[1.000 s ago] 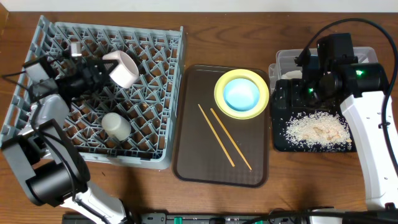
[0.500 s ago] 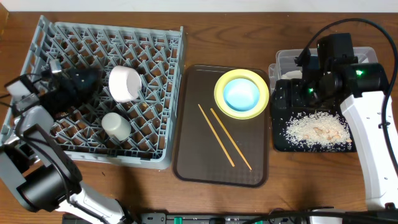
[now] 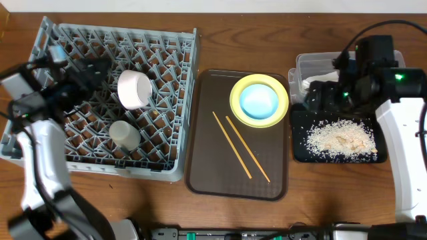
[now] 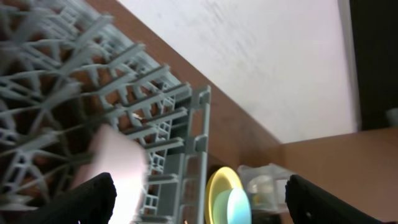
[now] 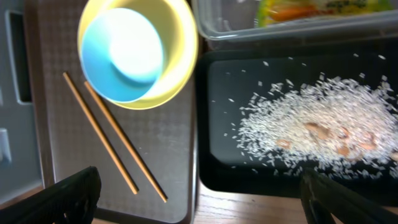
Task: Sort waste into correct bins and load items into the dishwasher
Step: 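Move the left gripper to the blue bowl and grasp its rim, then carry the blue bowl left and set it in the rack's back row, then reach the left gripper down to a wooden chopstick and grasp it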
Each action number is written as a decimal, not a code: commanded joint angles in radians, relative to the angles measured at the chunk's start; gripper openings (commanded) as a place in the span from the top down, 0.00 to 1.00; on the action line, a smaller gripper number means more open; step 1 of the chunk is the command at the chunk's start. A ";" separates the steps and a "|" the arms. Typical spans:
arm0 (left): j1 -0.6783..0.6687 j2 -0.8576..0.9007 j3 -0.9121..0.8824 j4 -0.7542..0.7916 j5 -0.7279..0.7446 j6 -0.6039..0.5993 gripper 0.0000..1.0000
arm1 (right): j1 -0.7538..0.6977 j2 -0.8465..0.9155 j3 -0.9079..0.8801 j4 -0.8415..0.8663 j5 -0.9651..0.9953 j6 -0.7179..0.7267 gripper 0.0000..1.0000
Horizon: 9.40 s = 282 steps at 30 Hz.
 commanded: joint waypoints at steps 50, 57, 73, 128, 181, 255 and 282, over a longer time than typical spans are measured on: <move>-1.124 0.347 0.362 -0.262 -0.791 0.469 0.11 | -0.058 -0.002 0.017 -0.038 0.010 0.007 0.01; -1.231 0.377 0.361 -0.225 -0.831 0.539 0.11 | -0.058 -0.002 0.017 -0.047 0.019 0.008 0.01; -1.266 0.553 0.361 -0.120 -0.894 0.538 0.20 | -0.204 -0.002 0.017 -0.074 0.148 0.172 0.01; -0.975 0.145 0.324 -0.151 -0.713 0.393 0.92 | -0.205 -0.002 0.017 -0.094 0.148 0.165 0.01; -0.249 0.599 0.323 0.477 0.147 -0.525 0.78 | -0.205 -0.002 0.017 -0.108 0.148 0.165 0.01; -1.191 0.331 0.214 -0.681 -0.919 -0.402 0.14 | -0.209 -0.002 0.016 -0.109 0.148 0.153 0.01; -1.195 0.554 0.211 -0.637 -0.908 -0.481 0.63 | -0.209 -0.002 0.016 -0.113 0.148 0.138 0.01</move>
